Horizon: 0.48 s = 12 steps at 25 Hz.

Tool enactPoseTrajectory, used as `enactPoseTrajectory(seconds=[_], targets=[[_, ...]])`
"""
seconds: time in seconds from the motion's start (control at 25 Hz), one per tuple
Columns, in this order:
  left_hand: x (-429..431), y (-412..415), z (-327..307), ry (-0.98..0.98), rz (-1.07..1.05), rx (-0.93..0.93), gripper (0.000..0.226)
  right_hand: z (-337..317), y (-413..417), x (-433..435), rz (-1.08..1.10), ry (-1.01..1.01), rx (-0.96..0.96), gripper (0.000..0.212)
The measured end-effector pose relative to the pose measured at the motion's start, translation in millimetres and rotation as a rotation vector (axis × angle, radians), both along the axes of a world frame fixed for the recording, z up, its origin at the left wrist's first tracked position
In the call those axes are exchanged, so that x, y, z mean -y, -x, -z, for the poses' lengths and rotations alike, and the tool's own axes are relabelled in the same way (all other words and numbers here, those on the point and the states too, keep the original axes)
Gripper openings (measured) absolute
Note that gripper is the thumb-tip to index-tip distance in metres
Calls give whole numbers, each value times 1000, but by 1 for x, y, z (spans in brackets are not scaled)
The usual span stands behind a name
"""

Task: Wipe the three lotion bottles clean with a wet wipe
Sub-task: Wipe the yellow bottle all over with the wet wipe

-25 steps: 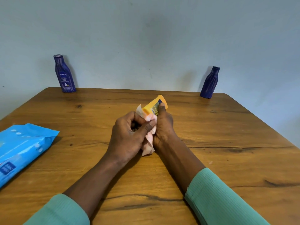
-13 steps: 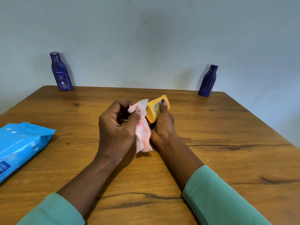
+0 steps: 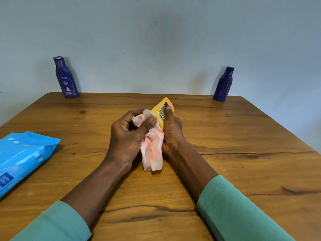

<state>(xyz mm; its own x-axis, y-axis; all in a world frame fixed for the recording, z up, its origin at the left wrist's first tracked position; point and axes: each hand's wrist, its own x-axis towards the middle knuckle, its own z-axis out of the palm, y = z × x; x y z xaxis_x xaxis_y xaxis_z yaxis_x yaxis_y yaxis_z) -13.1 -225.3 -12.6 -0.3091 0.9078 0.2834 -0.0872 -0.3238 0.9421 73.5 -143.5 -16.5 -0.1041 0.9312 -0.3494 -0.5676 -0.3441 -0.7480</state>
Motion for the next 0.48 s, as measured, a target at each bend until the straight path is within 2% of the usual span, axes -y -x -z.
enactPoseTrajectory(seconds=[0.12,0.2,0.28,0.36,0.48], targets=[[3,-3,0,-16,80,-156,42,-4,-8,3,-14,9,49,47],[1,-3,1,-27,13,-173,34,-1,-4,2,6,4,91,47],[-2,-4,4,-26,-57,-133,17,3,4,1,26,-1,171,52],[-2,-8,5,-8,-105,-38,18,7,9,0,27,-4,270,56],[-1,-11,2,5,-74,5,17,7,9,-1,52,10,264,54]])
